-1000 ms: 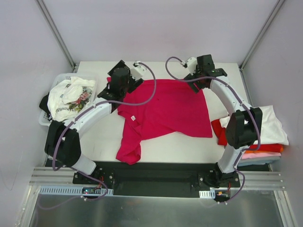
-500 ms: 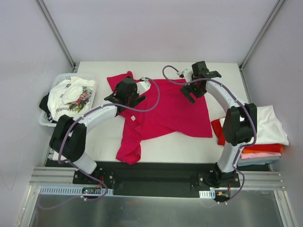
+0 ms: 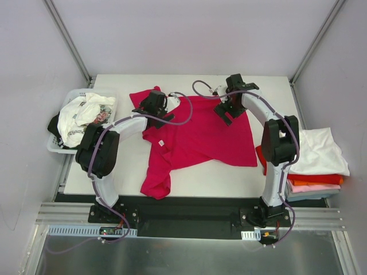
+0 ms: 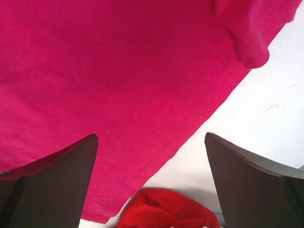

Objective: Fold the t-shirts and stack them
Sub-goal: Flatten out the tshirt

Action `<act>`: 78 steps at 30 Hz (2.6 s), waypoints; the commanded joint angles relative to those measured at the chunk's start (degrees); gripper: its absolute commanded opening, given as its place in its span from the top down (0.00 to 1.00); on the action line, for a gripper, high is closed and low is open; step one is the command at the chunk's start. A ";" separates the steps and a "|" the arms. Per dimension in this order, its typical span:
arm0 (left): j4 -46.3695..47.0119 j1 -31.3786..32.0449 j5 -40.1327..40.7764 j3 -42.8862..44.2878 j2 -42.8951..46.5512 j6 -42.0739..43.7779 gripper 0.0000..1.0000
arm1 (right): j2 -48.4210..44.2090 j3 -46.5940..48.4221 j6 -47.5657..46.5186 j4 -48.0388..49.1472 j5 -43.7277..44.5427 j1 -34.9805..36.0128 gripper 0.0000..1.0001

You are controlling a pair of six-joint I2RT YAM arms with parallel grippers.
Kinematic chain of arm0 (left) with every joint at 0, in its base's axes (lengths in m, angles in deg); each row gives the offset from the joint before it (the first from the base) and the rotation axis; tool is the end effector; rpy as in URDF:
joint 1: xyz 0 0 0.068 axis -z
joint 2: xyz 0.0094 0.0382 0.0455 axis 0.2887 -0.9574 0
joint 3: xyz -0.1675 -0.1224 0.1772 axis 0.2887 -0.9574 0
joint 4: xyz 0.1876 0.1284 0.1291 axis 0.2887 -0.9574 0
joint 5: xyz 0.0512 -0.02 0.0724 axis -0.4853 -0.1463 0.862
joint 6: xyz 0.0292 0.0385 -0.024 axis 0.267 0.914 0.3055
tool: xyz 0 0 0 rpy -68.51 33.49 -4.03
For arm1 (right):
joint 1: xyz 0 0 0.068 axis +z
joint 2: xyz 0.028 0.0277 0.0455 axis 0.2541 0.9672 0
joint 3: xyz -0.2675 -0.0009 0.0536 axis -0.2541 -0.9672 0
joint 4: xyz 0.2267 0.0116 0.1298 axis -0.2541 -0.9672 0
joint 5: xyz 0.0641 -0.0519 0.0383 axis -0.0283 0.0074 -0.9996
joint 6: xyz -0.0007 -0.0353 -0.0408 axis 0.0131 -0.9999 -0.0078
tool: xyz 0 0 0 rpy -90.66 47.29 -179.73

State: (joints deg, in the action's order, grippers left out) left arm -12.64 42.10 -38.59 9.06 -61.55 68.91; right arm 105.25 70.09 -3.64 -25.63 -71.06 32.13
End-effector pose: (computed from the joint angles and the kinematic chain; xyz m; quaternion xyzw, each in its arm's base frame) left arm 0.3709 -0.1659 0.2150 0.4218 0.7731 0.1665 0.4435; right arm 0.4223 0.1301 0.2332 -0.4949 0.8352 -0.0847 0.2242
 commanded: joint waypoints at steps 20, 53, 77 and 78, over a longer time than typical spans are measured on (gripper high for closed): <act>-0.53 -2.65 -0.12 0.77 -6.51 1.76 0.01 | 3.35 1.88 -0.71 -2.07 -2.06 2.19 0.00; -0.53 -3.26 2.53 -1.08 -5.29 3.78 0.01 | 9.33 6.18 -4.75 -5.06 -14.71 0.79 0.00; -1.76 -3.26 2.97 -0.99 -3.88 2.64 0.01 | 12.50 10.32 -3.70 -8.23 -19.29 -1.68 0.00; -1.94 -3.26 2.88 -0.99 -3.70 2.46 0.01 | 12.15 9.88 -3.09 -6.66 -18.15 -1.68 0.00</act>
State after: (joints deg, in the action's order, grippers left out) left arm -11.16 39.92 -37.28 9.30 -68.07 72.21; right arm 117.38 78.77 -8.23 -32.86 -88.92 30.55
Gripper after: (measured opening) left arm 0.993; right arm 0.996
